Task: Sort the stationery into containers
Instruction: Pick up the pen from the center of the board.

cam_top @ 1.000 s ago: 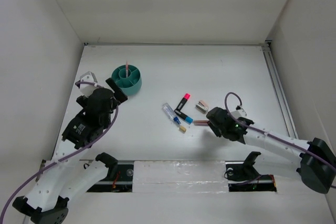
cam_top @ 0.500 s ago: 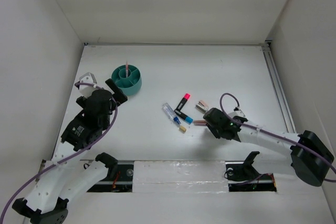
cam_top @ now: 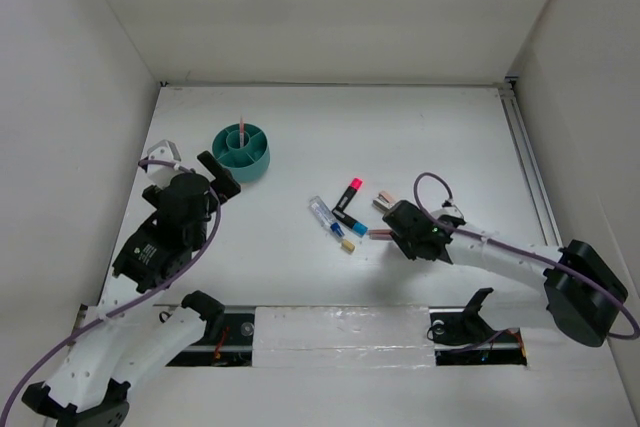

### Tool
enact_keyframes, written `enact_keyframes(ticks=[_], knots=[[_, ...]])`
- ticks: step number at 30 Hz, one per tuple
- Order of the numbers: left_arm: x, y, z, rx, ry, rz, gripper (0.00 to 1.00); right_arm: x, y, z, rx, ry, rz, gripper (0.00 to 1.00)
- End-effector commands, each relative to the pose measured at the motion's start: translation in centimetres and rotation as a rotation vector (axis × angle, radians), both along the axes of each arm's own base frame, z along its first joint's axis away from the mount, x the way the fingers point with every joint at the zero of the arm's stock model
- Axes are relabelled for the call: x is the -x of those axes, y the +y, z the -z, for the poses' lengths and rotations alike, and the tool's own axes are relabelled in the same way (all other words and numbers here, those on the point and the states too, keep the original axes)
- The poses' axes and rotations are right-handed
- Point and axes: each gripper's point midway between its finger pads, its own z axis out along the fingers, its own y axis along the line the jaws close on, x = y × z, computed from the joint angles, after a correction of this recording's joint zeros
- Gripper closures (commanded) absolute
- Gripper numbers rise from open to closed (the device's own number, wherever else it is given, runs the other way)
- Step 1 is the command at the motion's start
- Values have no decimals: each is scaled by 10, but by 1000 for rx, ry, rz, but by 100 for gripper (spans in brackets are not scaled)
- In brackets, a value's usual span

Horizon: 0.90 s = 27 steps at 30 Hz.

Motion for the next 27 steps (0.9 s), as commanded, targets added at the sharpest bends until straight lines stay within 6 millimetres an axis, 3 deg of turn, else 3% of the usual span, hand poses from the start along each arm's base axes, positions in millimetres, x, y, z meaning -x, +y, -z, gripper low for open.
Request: enact_keyframes(ticks=[1,17,27], knots=[[-1,2,-4,1,-24,-4,0,-11,-1,-13,-4,-29,34,61],[0,2,-6,6,-32,-4,0,-11,-2,7,26,47,40,63],[0,2,-6,6,-32,-4,0,-17,4,4,9,38,14,63]])
